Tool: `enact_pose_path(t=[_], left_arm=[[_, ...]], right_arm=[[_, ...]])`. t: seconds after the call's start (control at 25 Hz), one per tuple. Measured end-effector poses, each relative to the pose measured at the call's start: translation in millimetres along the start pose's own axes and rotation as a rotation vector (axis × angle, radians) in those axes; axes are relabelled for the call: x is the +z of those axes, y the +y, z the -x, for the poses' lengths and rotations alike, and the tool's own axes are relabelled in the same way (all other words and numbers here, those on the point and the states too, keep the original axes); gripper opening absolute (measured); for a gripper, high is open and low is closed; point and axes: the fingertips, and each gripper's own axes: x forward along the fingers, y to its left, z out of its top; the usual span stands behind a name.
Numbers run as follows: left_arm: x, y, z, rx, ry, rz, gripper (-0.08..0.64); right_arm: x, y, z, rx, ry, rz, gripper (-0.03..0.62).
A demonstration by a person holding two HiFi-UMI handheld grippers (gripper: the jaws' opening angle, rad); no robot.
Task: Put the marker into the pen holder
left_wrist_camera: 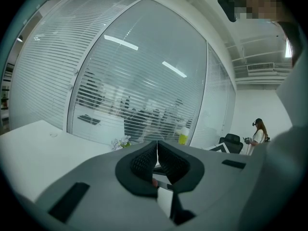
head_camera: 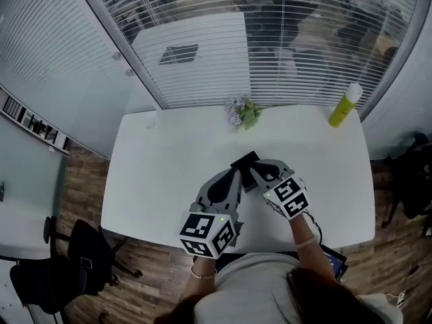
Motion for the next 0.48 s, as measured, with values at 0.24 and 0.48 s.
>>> enact_pose_path(t=[0.24,0.48], left_arm=[[0.3,-2.3,1.6,-0.007,0.002,-0.004,0.023],[0.5,-5.3,1.1,-0.011,0.0,-0.009,0.023]], right_arm=[[-2.9,-4.5,3.3,-0.028,0.011,0.011,0.063],[-9.9,-11.1,6.9,-0.05,0.029,0.029,0.064]])
